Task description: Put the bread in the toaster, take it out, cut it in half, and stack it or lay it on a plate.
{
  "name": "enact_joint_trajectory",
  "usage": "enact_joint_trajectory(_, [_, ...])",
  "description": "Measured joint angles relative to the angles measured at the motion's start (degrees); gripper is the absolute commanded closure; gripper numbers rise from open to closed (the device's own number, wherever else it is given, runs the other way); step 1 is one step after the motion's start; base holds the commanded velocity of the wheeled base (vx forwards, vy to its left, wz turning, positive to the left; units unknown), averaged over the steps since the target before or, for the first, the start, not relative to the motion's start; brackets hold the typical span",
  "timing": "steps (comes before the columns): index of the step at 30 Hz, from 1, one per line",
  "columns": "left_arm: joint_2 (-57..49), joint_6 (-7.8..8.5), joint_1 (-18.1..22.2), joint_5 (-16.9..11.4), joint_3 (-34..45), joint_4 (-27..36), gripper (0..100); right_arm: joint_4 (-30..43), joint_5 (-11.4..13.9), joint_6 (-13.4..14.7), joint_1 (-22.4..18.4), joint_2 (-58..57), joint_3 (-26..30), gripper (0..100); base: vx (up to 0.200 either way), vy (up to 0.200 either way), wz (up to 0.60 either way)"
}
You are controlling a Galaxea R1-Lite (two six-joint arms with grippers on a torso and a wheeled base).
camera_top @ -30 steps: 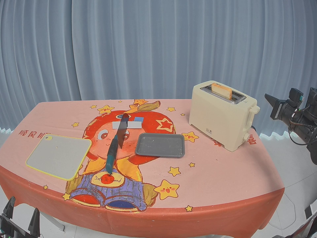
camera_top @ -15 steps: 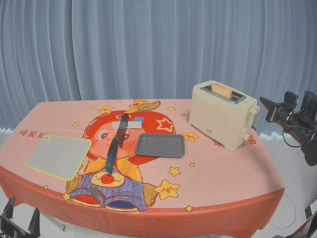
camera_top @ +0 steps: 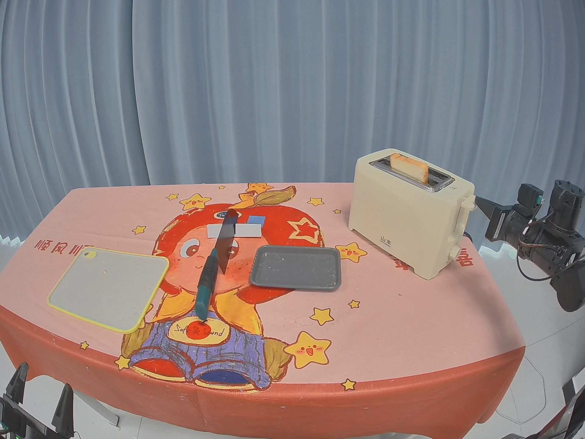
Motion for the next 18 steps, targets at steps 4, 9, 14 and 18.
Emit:
enact_joint_trajectory(4, [0.0, 0.00, 0.0, 0.0, 0.0, 0.0, 0, 0.0, 0.0, -0.1, 0.1, 0.1, 0.4, 100, 0.000, 0.000, 0.00])
enact_joint_trajectory(9, [0.0, 0.00, 0.0, 0.0, 0.0, 0.0, 0, 0.0, 0.0, -0.2, 0.1, 0.5, 1.0, 100, 0.000, 0.000, 0.00])
enact_joint_trajectory(14, [0.0, 0.00, 0.0, 0.0, 0.0, 0.0, 0, 0.0, -0.2, -0.3, 0.2, 1.6, 1.3, 100, 0.000, 0.000, 0.00])
enact_joint_trajectory(18, [0.0, 0.00, 0.0, 0.0, 0.0, 0.0, 0, -0.1, -0.3, -0.7, 0.1, 2.5, 1.7, 100, 0.000, 0.000, 0.00])
